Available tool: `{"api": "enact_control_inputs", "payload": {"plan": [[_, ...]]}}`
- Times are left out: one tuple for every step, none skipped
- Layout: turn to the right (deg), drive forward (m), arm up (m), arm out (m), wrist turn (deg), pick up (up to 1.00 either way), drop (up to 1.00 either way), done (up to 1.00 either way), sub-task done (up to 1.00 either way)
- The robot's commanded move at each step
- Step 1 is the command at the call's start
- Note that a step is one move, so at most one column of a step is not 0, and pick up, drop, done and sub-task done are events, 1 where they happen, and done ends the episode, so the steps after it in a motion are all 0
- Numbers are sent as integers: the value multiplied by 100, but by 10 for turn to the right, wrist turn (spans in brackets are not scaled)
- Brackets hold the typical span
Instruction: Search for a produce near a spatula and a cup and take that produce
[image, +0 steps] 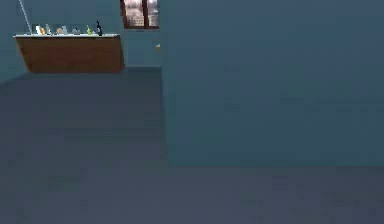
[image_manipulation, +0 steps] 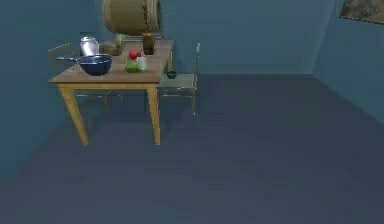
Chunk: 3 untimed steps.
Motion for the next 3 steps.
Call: {"api": "enact_control_inputs", "payload": {"plan": [[-330,0,0,0,0,0,0,0,0],[0,100,0,0,0,0,0,0,0],[0,60,0,0,0,0,0,0,0]]}}
